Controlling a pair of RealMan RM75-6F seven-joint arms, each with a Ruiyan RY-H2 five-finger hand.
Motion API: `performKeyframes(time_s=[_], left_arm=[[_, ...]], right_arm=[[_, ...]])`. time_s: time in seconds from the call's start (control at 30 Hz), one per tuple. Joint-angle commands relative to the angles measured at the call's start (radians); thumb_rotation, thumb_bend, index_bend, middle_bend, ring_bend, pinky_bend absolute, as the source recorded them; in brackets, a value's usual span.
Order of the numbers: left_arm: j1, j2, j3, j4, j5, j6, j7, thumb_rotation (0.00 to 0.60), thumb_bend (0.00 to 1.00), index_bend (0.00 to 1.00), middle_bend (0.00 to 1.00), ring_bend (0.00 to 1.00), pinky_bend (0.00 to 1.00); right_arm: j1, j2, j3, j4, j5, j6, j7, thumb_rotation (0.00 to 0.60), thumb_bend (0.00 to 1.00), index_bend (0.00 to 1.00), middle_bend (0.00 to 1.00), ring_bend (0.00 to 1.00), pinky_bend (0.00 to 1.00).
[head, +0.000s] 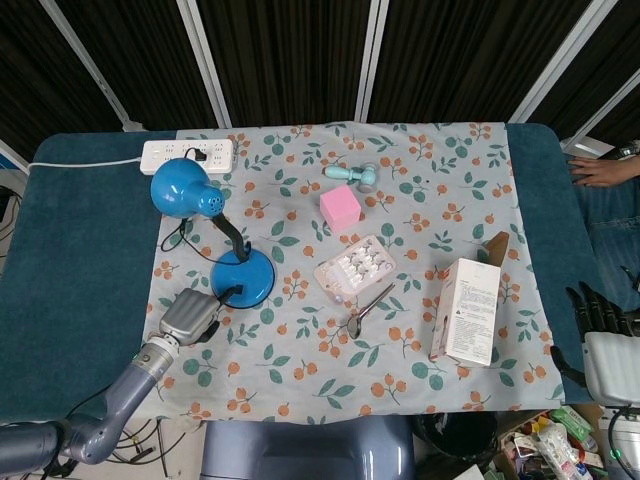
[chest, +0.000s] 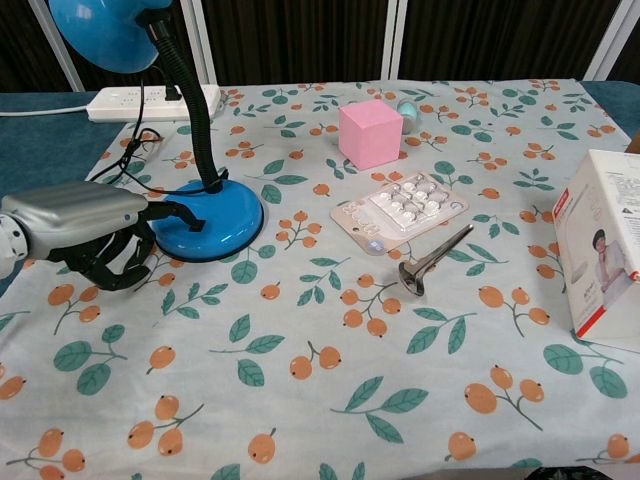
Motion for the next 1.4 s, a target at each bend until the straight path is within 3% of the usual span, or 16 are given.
performKeyframes(time_s=[0.03, 1.03, 1.4], left_arm=[[0.0, 0.002, 0.0, 0.0, -0.002, -0.001, 0.001, 0.6, 0.47, 0.15, 0.62, 0.65, 0.64], [0.007, -0.011, 0.019, 0.008, 0.014, 0.009, 0.017, 0.6, 0.47, 0.21, 0.62, 0.65, 0.64], [0.015, 0.012, -0.005, -0.042, 0.061, 0.075, 0.018, 0.6, 0.47, 0.16, 0.6, 0.65, 0.63]], right_arm=[[0.0, -0.001, 0.002, 0.0, 0.004, -0.001, 0.0, 0.6, 0.22, 0.0, 0.0, 0.05, 0.1], [0.001, -0.002, 0.005, 0.002, 0.01, -0.002, -0.001, 0.6, 0.22, 0.0, 0.0, 0.05, 0.1], [0.002, -0.001, 0.006, -0.001, 0.016, -0.006, -0.003, 0.6, 0.22, 0.0, 0.0, 0.05, 0.1]])
